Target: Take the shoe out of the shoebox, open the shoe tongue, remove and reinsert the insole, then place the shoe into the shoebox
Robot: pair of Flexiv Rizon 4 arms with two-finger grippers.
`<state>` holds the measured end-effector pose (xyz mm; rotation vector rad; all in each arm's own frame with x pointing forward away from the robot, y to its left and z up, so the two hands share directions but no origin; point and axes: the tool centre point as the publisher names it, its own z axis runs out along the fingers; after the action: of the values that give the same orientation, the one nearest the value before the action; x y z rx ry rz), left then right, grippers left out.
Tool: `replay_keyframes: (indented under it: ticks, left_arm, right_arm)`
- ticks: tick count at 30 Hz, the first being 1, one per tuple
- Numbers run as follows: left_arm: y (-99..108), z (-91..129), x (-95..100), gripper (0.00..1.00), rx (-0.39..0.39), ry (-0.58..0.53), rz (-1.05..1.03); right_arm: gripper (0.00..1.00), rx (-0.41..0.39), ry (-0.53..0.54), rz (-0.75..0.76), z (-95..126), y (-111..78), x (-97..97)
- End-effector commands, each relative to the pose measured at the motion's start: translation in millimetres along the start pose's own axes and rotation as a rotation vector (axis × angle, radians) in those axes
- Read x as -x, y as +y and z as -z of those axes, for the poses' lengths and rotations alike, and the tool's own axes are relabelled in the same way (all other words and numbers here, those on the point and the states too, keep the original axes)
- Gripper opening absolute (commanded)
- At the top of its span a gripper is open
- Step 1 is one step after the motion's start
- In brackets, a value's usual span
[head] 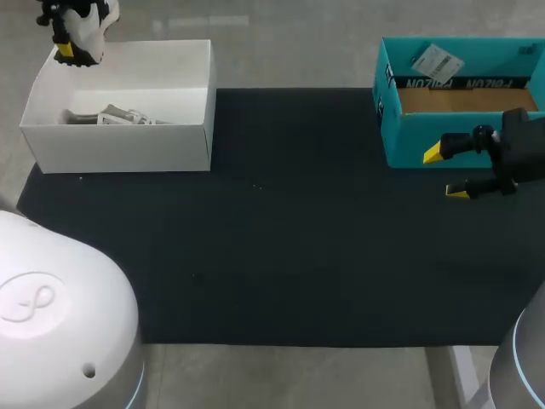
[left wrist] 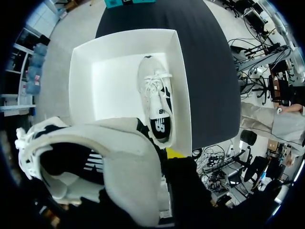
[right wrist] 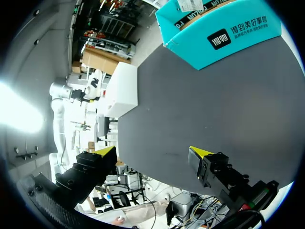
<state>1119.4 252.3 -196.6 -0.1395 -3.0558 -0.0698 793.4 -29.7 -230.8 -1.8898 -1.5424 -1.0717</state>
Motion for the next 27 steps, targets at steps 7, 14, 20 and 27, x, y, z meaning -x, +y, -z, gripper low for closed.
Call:
replay_keyframes:
  ticks: [7, 14, 20, 27]
  left_arm:
    - [15.4, -11.1, 48.1, 0.0, -0.009, 0.068, -0.018]
    - [24.0, -14.6, 57.9, 0.0, -0.003, 0.079, -0.006]
    - [28.1, -14.4, 59.8, 0.0, -0.011, 0.097, 0.019]
    - [28.1, -14.4, 59.8, 0.0, -0.011, 0.097, 0.019]
  right_arm:
    - [1.0, 0.001, -0.004, -0.002, -0.8, -0.4, -0.7]
    - [1.0, 0.001, -0.004, -0.002, -0.8, -0.4, -0.7]
    - [1.0, 0.001, -0.004, -0.002, -0.8, -0.4, -0.7]
    - [1.0, 0.001, -0.004, -0.002, -0.8, -0.4, -0.7]
